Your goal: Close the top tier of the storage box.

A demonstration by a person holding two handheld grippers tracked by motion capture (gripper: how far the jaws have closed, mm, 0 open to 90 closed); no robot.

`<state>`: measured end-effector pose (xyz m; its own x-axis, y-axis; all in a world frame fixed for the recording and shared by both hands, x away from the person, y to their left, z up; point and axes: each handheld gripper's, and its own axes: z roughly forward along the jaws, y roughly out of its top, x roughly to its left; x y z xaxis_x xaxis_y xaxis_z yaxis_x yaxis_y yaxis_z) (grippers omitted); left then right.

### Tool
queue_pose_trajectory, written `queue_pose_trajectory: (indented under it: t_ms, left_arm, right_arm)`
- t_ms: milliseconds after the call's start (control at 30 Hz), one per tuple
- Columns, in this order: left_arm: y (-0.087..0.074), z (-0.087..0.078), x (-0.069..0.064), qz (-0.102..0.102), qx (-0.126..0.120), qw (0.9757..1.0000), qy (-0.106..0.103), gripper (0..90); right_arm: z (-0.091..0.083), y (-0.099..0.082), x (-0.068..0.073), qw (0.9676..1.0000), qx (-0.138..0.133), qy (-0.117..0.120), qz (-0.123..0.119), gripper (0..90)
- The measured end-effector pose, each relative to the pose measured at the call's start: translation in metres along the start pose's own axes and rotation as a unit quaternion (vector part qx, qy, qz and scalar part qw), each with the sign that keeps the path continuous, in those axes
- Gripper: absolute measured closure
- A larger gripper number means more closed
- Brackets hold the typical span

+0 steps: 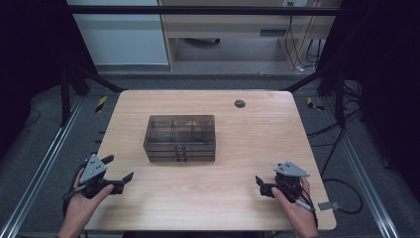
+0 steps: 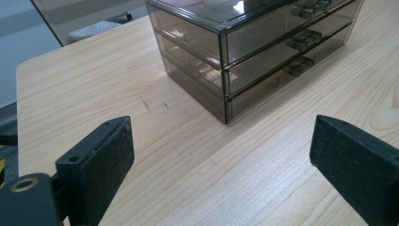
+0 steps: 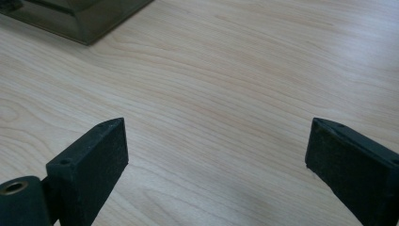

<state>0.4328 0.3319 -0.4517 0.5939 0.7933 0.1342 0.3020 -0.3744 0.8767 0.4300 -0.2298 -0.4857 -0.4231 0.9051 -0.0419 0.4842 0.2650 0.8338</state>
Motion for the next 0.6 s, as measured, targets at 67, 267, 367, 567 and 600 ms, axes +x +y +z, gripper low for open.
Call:
queue_pose_trajectory:
  t_ms: [67, 267, 367, 567, 600]
  left_arm:
    - [-0.001, 0.001, 0.001, -0.003, -0.001, 1.0, 0.001, 6.8]
    - [-0.003, 0.005, 0.006, -0.013, -0.003, 0.9998, 0.012, 6.8]
    - [-0.005, 0.007, 0.007, -0.014, -0.008, 0.9997, 0.018, 6.8]
    - [-0.008, 0.011, 0.01, -0.01, -0.019, 0.9994, 0.028, 6.8]
    - [-0.009, 0.012, 0.011, -0.01, -0.021, 0.9993, 0.029, 6.8]
  right_arm:
    - [0.0, -0.001, -0.002, 1.0, 0.0, -0.003, 0.002, 6.9]
    - [0.0, -0.01, -0.015, 0.9997, -0.001, -0.022, 0.011, 7.0]
    - [0.001, -0.013, -0.019, 0.9996, -0.002, -0.026, 0.011, 7.0]
    - [0.001, -0.019, -0.028, 0.9993, -0.01, -0.033, 0.017, 6.9]
    - [0.001, -0.02, -0.029, 0.9992, -0.013, -0.03, 0.02, 6.9]
